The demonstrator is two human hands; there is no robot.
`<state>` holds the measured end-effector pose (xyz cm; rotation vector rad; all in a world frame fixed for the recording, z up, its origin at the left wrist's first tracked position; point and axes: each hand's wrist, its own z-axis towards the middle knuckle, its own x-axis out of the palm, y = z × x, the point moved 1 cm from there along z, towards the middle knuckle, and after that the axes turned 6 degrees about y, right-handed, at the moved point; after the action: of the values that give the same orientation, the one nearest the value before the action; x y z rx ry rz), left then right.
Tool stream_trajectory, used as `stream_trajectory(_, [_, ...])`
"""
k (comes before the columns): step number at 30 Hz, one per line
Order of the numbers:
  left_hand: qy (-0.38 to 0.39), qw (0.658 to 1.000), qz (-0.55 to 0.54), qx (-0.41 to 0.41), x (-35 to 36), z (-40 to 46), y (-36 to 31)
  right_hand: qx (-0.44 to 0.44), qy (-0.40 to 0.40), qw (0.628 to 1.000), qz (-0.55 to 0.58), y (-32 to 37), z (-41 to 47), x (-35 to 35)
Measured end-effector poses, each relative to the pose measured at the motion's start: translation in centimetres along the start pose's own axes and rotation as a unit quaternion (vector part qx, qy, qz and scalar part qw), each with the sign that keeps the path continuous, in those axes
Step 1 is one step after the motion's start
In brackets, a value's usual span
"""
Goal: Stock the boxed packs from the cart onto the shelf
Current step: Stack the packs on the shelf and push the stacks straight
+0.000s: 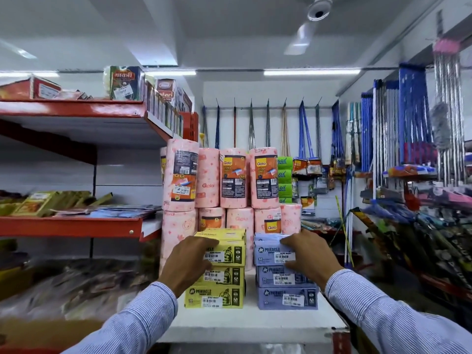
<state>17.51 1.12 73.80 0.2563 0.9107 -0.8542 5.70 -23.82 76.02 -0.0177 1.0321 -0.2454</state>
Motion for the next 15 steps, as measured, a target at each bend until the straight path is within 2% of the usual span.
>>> stream_trajectory(5, [0.001, 0.999, -0.032, -0.008, 0.5, 0.3, 0.6, 0.013, 0.000, 1.000, 0.028, -0.5, 0.0, 1.0])
stream_trajectory(9, [0.002, 0.999, -0.044, -0.015, 0.8, 0.6, 1.0, 0.015, -0.029, 0.996, 0.082, -0.3, -1.0, 1.8])
stream_trajectory(15, [-0.013, 0.997, -0.076, -0.019, 0.9, 0.6, 1.3, 0.001, -0.074, 0.994, 0.086, -0.1, -1.9, 3.6])
